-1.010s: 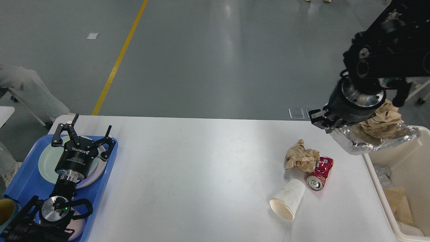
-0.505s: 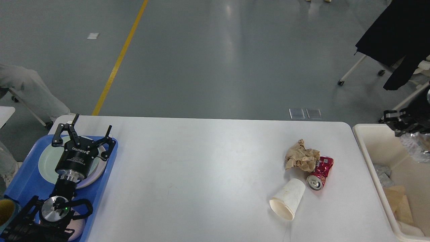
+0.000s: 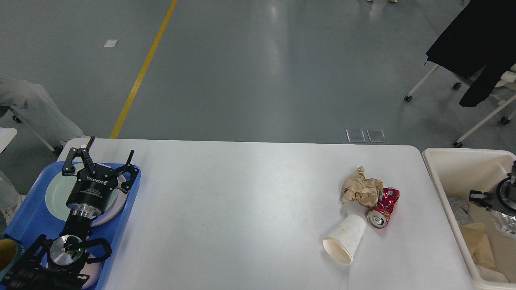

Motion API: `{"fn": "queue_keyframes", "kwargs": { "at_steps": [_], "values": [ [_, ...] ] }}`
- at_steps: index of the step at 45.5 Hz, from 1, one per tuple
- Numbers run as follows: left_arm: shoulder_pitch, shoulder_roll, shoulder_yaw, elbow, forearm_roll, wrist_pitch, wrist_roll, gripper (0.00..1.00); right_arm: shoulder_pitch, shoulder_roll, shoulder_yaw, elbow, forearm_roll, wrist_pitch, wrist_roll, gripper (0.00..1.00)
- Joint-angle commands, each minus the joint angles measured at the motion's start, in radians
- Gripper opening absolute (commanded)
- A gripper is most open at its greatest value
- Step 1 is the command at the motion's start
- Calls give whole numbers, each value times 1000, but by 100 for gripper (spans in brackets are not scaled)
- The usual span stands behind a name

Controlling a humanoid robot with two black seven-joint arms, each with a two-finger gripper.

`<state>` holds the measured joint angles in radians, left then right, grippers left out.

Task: Tidy desktop
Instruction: 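Carry the foil tray to the white bin and release it, then raise the right gripper out of the bin toward the white cup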

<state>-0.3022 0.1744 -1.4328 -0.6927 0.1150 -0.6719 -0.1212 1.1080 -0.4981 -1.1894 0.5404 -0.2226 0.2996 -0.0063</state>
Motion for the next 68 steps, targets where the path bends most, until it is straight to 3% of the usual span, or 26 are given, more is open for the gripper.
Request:
{"fn": "queue_keyframes", "kwargs": {
  "at_steps": [1, 12, 34, 35, 37, 40, 41, 43, 60, 68],
  "values": [
    [0, -1, 0, 1, 0, 0, 0, 96, -189, 73, 45, -186, 2, -48, -6, 0],
    [0, 0, 0, -1, 0, 0, 0, 96, -457, 190, 36, -468, 2, -132, -12, 0],
    [0, -1, 0, -1, 0, 0, 0, 96, -520, 154, 47, -476, 6, -181, -11, 0],
    [0, 0, 0, 1, 0, 0, 0, 96, -520, 150, 47, -476, 8, -186, -11, 2],
    [0, 0, 0, -1, 0, 0, 0, 96, -520, 147, 48, -476, 14, -204, -11, 25],
    [0, 0, 0, -1, 0, 0, 0, 96, -520, 145, 62, -476, 15, -255, -9, 76],
    [0, -1, 0, -1, 0, 0, 0, 96, -520, 147, 68, -476, 15, -275, -9, 88],
    [0, 0, 0, -1, 0, 0, 0, 96, -520, 148, 79, -474, 15, -304, -9, 99],
    [0, -1, 0, -1, 0, 0, 0, 96, -504, 144, 88, -456, 17, -315, -6, 100],
    [0, 0, 0, 1, 0, 0, 0, 96, -373, 69, 86, -327, 14, -261, -11, 100]
  ]
}}
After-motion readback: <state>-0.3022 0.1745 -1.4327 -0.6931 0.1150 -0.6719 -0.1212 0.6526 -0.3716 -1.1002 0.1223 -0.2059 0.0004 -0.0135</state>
